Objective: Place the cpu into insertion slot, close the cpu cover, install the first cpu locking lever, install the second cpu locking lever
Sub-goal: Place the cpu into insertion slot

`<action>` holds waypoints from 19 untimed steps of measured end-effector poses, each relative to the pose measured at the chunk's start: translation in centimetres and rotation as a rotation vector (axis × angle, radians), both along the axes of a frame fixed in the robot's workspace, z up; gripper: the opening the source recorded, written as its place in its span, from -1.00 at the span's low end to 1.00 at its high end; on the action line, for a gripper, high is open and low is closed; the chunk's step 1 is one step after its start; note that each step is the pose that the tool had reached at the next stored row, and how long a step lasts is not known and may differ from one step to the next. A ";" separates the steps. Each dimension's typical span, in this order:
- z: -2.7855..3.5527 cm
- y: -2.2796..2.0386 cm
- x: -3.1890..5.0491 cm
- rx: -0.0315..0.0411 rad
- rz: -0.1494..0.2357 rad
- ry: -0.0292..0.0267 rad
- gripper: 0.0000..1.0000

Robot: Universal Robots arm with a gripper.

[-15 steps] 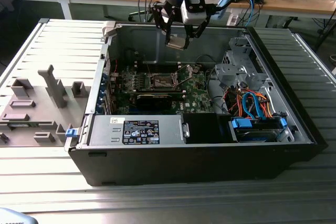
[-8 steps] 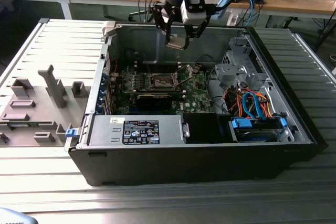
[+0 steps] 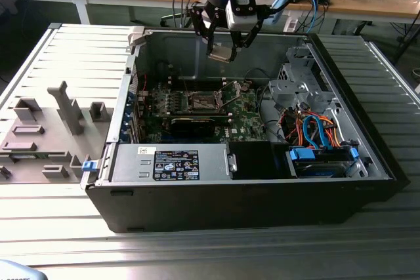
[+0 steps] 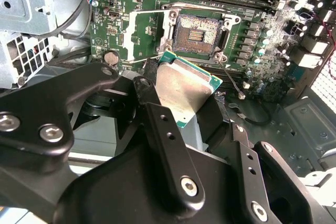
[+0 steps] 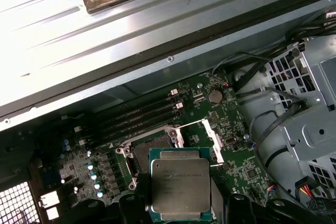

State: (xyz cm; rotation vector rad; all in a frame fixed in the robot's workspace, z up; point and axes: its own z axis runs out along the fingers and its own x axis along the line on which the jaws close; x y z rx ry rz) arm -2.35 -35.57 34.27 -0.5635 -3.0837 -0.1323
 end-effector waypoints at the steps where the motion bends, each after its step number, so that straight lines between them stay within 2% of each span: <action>1: 0.00 0.00 0.00 -0.0001 -0.001 0.0000 0.09; 19: 0.00 0.00 0.00 0.0000 -0.015 0.0000 0.09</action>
